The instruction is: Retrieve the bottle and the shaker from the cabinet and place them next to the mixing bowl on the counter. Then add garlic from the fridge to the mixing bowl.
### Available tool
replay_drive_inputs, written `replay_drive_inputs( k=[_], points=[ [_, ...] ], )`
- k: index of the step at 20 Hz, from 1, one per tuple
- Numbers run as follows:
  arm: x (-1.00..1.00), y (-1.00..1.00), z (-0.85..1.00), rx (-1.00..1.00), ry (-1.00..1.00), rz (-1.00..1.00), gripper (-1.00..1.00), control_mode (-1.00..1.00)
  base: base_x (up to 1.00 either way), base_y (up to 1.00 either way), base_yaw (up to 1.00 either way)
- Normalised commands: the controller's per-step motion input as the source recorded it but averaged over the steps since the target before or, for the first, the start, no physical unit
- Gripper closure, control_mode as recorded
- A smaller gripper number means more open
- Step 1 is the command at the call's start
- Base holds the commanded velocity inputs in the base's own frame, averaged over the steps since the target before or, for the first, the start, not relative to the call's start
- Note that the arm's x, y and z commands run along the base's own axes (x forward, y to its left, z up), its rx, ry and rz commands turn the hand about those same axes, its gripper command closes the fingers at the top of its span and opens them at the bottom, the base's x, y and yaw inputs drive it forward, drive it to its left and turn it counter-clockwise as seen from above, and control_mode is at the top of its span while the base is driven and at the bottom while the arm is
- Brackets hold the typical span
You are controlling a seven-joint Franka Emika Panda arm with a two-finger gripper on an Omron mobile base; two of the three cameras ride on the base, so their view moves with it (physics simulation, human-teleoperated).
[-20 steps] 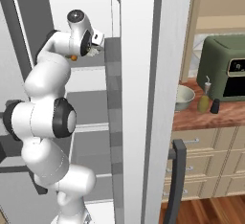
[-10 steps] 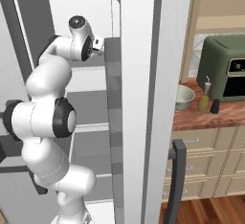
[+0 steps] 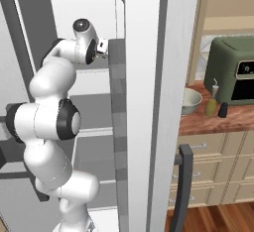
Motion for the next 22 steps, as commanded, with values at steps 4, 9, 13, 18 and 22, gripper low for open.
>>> replay_drive_inputs(
  k=[4,9,13,18,22],
  points=[
    [0.13,0.01,0.00,0.00,0.00,-0.03,-1.00,-1.00,0.00,0.00,0.00],
    [0.07,0.01,-0.02,0.00,0.00,-0.03,-1.00,-1.00,0.00,0.00,0.00],
    [0.00,0.00,0.00,0.00,0.00,0.00,-1.00,-1.00,0.00,0.00,0.00],
    [0.00,0.00,0.00,0.00,0.00,0.00,1.00,-1.00,0.00,0.00,0.00],
    [0.00,0.00,0.00,0.00,0.00,0.00,1.00,-1.00,0.00,0.00,0.00]
  ],
)
